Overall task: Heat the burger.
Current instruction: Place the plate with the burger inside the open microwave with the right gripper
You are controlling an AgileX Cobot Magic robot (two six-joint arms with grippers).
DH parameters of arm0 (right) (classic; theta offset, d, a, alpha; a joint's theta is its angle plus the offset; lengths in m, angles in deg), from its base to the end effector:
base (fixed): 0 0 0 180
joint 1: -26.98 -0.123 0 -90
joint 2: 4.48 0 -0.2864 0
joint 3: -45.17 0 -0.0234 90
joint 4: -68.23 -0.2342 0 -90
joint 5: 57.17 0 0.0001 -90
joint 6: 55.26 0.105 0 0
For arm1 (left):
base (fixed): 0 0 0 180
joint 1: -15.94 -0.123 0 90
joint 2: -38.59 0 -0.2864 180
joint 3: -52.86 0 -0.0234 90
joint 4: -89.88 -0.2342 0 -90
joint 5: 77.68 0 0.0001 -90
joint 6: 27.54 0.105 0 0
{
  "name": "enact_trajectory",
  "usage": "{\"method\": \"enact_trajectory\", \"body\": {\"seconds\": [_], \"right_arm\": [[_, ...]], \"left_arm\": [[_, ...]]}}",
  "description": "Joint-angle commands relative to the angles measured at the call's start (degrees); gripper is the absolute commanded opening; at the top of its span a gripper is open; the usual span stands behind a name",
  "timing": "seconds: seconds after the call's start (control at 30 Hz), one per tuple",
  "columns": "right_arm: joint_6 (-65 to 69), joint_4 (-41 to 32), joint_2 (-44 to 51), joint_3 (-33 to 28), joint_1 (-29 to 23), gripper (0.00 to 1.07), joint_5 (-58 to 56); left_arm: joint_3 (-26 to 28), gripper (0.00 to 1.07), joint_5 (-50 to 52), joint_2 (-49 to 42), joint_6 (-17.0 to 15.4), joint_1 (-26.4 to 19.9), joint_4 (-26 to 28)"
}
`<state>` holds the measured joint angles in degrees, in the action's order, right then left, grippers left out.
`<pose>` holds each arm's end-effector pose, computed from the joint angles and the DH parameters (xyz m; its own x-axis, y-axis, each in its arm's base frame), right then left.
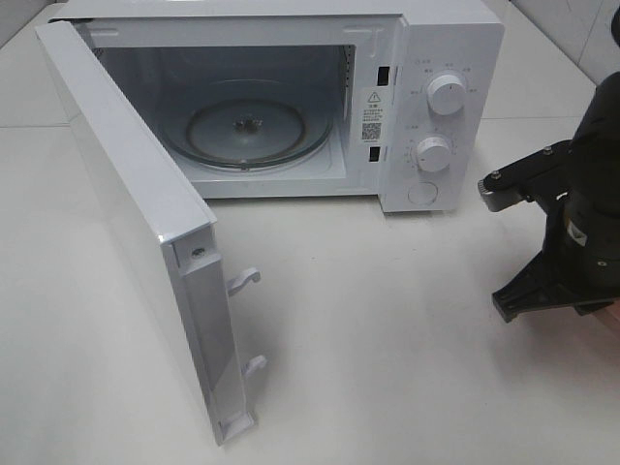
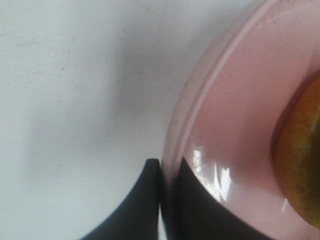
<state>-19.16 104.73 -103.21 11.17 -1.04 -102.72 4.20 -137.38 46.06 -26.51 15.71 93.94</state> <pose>0.2367 0.0754 0.1702 -0.9208 -0.3347 -0.2002 -0.2369 0.8877 -0.3948 -0.0082 -0.0065 0.2645 -0.4356 -0.0195 -0.9000 0.0433 0.9982 -0.0426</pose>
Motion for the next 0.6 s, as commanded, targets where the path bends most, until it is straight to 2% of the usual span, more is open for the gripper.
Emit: {"method": "enact_trajectory", "body": {"seconds": [0.03,0.33,0.4,0.6], "right_arm": [[0.29,2.52,3.72,-0.06,-0.23,0.00,-4.30],[0.11,2.12,8.59,-0.34,-2.52,0.00,-8.31],[0.11,1.89,10.03,-0.34,-5.67,0.00,-9.05],[-0.63,1.38,10.37,-0.34,-8.82,0.00,-10.20]], "left_arm": [[-0.17,0.98,0.29,-1.15,0.00,-0.23,0.06],[-0.17,0.98,0.29,-1.15,0.00,-0.23,0.06],[-0.17,0.98,0.29,-1.15,0.00,-0.23,0.06],[-0.17,0.98,0.29,-1.15,0.00,-0.23,0.06]]}}
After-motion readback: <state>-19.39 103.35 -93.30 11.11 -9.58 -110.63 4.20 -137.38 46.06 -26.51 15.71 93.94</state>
